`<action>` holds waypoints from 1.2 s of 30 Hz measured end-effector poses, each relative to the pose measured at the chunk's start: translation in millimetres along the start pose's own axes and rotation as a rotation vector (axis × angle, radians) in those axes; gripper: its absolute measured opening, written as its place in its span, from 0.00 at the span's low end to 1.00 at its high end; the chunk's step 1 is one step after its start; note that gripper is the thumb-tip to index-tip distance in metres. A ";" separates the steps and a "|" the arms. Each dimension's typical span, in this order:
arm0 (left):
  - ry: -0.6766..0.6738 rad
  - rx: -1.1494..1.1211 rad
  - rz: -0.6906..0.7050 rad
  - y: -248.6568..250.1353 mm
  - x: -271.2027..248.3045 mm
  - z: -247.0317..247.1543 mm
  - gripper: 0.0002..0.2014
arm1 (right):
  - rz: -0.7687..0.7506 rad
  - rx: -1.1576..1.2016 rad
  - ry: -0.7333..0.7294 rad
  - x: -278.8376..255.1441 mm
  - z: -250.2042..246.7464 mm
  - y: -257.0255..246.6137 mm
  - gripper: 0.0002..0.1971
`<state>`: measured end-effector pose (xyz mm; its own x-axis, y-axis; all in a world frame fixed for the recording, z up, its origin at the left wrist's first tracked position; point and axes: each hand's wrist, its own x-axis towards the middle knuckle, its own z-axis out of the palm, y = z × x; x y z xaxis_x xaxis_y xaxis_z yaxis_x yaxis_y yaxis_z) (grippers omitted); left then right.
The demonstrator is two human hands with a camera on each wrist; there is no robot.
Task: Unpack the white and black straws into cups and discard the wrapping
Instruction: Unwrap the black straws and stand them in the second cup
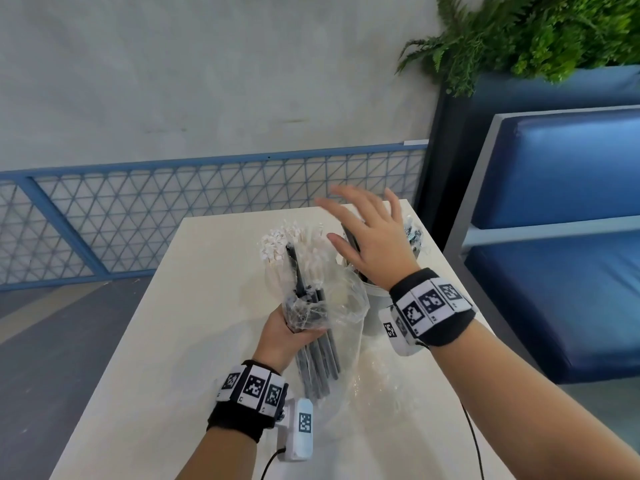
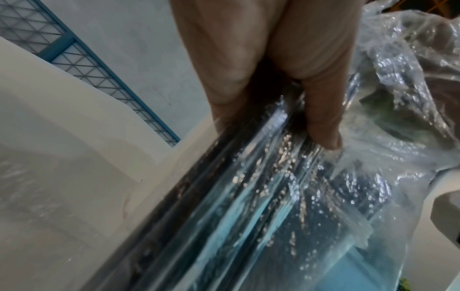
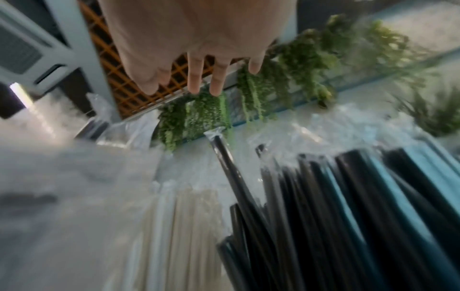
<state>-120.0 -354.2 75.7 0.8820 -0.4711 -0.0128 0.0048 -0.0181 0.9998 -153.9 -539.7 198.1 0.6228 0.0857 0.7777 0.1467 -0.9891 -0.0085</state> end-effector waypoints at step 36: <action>-0.415 0.090 0.011 24.6 -27.1 2.9 0.59 | 0.825 0.725 -0.436 -86.7 7.5 -82.4 0.13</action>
<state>-145.2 -344.5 100.6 0.6172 -0.7864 -0.0249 -0.0610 -0.0794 0.9950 -214.2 -464.7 126.7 0.9227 -0.3749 0.0902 -0.1087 -0.4773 -0.8720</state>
